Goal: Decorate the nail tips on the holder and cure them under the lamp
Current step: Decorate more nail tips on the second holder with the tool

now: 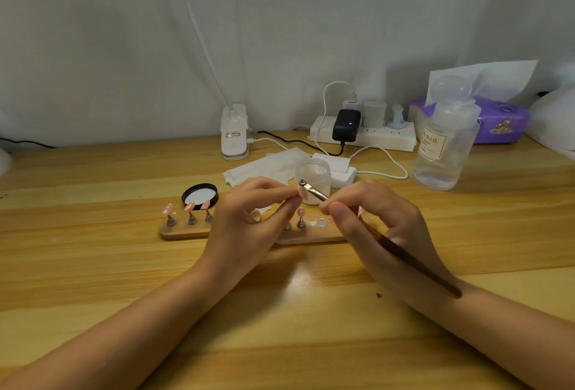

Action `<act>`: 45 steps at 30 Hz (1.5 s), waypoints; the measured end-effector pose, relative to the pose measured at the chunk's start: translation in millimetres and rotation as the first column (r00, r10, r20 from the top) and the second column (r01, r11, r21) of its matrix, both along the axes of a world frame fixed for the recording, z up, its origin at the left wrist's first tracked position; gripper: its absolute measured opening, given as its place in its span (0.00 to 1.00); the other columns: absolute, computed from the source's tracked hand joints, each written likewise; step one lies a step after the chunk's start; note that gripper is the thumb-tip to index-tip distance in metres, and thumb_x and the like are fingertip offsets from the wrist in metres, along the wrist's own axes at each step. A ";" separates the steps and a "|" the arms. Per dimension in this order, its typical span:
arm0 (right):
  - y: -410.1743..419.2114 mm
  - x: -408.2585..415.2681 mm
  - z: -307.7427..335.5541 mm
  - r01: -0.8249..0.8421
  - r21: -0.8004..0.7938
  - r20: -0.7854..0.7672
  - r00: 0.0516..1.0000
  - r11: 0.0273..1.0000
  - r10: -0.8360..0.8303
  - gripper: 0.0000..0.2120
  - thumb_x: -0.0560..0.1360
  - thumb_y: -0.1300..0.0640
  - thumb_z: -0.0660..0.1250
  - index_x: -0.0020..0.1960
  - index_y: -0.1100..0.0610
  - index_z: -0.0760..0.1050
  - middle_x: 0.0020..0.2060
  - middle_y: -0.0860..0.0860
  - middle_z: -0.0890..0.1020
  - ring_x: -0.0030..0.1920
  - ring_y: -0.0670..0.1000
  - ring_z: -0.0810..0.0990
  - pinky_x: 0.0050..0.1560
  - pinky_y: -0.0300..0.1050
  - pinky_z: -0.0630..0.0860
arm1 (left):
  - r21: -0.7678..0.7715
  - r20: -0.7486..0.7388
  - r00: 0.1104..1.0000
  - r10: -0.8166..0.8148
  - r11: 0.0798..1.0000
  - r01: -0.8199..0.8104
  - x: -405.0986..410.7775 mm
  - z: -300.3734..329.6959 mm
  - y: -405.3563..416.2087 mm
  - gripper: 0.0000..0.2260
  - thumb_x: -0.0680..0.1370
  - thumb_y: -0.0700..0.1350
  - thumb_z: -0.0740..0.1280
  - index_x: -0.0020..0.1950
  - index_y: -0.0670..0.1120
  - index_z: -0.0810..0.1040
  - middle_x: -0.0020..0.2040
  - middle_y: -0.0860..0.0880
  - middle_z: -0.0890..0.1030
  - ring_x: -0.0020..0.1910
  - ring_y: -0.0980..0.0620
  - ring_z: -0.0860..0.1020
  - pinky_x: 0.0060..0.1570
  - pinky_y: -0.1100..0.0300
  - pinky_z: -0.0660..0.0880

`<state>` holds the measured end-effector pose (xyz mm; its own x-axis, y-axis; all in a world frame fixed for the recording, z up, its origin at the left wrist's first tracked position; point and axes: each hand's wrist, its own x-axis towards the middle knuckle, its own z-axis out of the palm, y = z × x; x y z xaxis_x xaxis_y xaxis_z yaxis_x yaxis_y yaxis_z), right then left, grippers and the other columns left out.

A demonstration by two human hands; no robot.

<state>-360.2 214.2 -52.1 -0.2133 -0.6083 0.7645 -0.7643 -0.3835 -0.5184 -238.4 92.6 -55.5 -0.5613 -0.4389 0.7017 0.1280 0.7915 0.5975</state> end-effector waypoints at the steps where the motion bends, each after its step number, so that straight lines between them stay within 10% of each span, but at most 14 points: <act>1: 0.1 -0.3 -0.5 0.003 0.001 0.013 1.000 1.000 -0.003 0.06 0.75 0.52 0.59 0.43 0.45 0.75 0.36 0.42 0.79 0.38 0.47 0.76 0.40 0.42 0.72 | 0.004 0.004 1.000 0.006 1.000 -0.006 0.2 0.1 0.1 0.09 0.70 0.40 0.69 0.49 0.46 0.80 0.41 0.52 0.81 0.41 0.56 0.78 0.41 0.61 0.75; 13: -1.8 -0.8 -2.8 -0.002 -0.002 0.046 0.999 1.000 0.002 0.11 0.78 0.53 0.55 0.43 0.52 0.76 0.38 0.38 0.77 0.42 0.36 0.76 0.44 0.28 0.69 | 0.030 0.031 0.999 0.023 0.999 -0.024 0.4 2.2 3.1 0.11 0.70 0.35 0.71 0.49 0.46 0.80 0.40 0.50 0.81 0.41 0.55 0.78 0.41 0.57 0.75; 19: 2.4 -2.0 -7.4 0.038 -0.029 0.160 0.987 0.999 -0.033 0.16 0.77 0.51 0.51 0.35 0.46 0.73 0.30 0.46 0.78 0.36 0.44 0.78 0.41 0.47 0.74 | 0.016 0.018 0.999 0.032 0.999 -0.032 0.9 1.8 3.6 0.10 0.70 0.36 0.71 0.49 0.47 0.81 0.41 0.51 0.81 0.41 0.54 0.78 0.42 0.57 0.76; 26: -2.0 -2.7 -6.1 0.004 -0.026 0.035 0.999 1.000 -0.003 0.17 0.79 0.49 0.51 0.43 0.52 0.76 0.39 0.39 0.77 0.42 0.38 0.76 0.45 0.33 0.70 | 0.016 0.016 1.000 0.024 1.000 -0.025 0.8 1.9 4.0 0.10 0.70 0.37 0.71 0.49 0.47 0.80 0.40 0.49 0.81 0.41 0.52 0.78 0.42 0.46 0.76; 31: 0.6 -4.3 -9.1 0.055 -0.019 0.160 0.986 0.998 -0.051 0.18 0.78 0.50 0.51 0.35 0.47 0.74 0.30 0.46 0.78 0.37 0.43 0.77 0.41 0.49 0.73 | 0.034 0.011 1.000 0.025 0.999 -0.025 0.5 0.6 2.2 0.10 0.70 0.37 0.71 0.49 0.47 0.81 0.41 0.50 0.82 0.42 0.51 0.79 0.42 0.49 0.76; 39: -2.2 -3.0 -7.7 0.029 -0.004 0.055 0.998 1.000 -0.029 0.20 0.79 0.45 0.48 0.42 0.51 0.76 0.39 0.37 0.76 0.43 0.38 0.76 0.47 0.39 0.71 | 0.005 0.002 1.000 0.002 1.000 -0.002 0.2 -1.2 -0.5 0.09 0.70 0.40 0.69 0.49 0.49 0.80 0.41 0.55 0.81 0.42 0.56 0.79 0.42 0.51 0.76; 45: 3.2 -2.4 -7.1 0.035 -0.002 0.202 0.979 0.999 -0.034 0.19 0.77 0.50 0.50 0.34 0.48 0.74 0.29 0.49 0.78 0.36 0.44 0.77 0.43 0.54 0.72 | -0.008 -0.006 1.000 0.004 1.000 -0.004 -0.2 -2.7 -1.6 0.10 0.70 0.37 0.70 0.48 0.47 0.81 0.42 0.52 0.83 0.43 0.53 0.80 0.43 0.46 0.76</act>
